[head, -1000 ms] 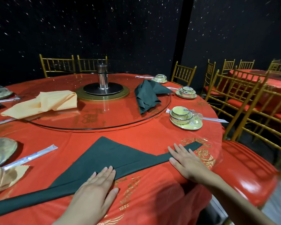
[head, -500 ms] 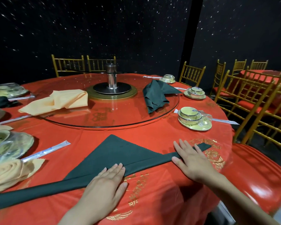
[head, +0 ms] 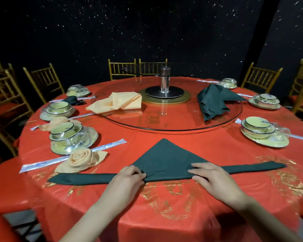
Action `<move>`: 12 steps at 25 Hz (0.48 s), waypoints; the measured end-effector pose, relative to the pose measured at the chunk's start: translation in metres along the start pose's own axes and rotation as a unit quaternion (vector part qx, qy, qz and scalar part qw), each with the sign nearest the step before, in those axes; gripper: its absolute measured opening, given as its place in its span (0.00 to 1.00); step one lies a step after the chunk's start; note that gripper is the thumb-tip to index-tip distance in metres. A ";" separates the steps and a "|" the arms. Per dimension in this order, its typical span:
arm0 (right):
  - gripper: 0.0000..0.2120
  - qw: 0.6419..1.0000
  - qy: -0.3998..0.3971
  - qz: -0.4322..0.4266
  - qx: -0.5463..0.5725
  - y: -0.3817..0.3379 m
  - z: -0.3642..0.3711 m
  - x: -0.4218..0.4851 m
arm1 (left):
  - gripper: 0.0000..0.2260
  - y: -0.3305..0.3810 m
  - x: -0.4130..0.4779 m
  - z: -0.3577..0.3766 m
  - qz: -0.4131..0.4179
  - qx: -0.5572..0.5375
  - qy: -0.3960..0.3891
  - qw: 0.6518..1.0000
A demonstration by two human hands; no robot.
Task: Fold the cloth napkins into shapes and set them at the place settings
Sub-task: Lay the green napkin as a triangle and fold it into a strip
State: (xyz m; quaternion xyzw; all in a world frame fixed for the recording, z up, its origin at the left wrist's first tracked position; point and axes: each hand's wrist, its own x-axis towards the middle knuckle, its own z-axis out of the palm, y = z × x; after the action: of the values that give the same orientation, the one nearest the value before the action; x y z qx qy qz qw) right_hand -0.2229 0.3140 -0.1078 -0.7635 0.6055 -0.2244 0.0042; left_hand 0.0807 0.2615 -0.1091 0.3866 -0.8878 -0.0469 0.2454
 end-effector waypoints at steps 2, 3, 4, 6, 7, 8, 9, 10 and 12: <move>0.17 1.000 0.007 -0.016 0.004 -0.004 0.000 0.000 | 0.10 0.002 -0.004 -0.006 0.009 0.018 0.012 1.000; 0.17 1.000 0.006 -0.017 0.008 -0.006 -0.002 0.000 | 0.09 0.005 -0.004 -0.009 -0.003 0.016 0.018 1.000; 0.16 1.000 0.004 -0.008 0.010 -0.009 -0.005 0.001 | 0.08 0.007 -0.002 -0.013 -0.039 -0.002 0.026 0.999; 0.10 1.000 0.005 0.026 0.016 -0.014 -0.012 0.006 | 0.06 0.006 0.004 -0.017 -0.111 -0.043 0.037 0.992; 0.06 0.999 0.005 0.041 0.016 -0.015 -0.012 0.009 | 0.05 0.003 0.007 -0.015 -0.121 -0.042 0.044 0.991; 0.03 0.999 0.005 0.052 0.010 -0.018 -0.012 0.011 | 0.04 0.002 0.010 -0.014 -0.127 -0.026 0.039 0.991; 0.02 0.998 0.002 0.064 0.002 -0.019 -0.011 0.014 | 0.03 0.000 0.013 -0.013 -0.128 -0.008 0.033 0.991; 0.02 0.998 0.005 0.070 -0.006 -0.018 -0.009 0.016 | 0.02 -0.001 0.014 -0.012 -0.129 0.007 0.020 0.991; 0.04 0.998 0.026 0.049 -0.007 -0.009 -0.002 0.017 | 0.01 -0.006 0.014 -0.008 -0.110 0.040 0.019 0.993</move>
State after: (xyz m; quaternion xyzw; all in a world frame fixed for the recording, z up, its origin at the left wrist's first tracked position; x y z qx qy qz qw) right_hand -0.2126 0.3008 -0.0982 -0.7269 0.6436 -0.2393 -0.0054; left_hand 0.0802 0.2489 -0.0982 0.4920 -0.8365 -0.0306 0.2395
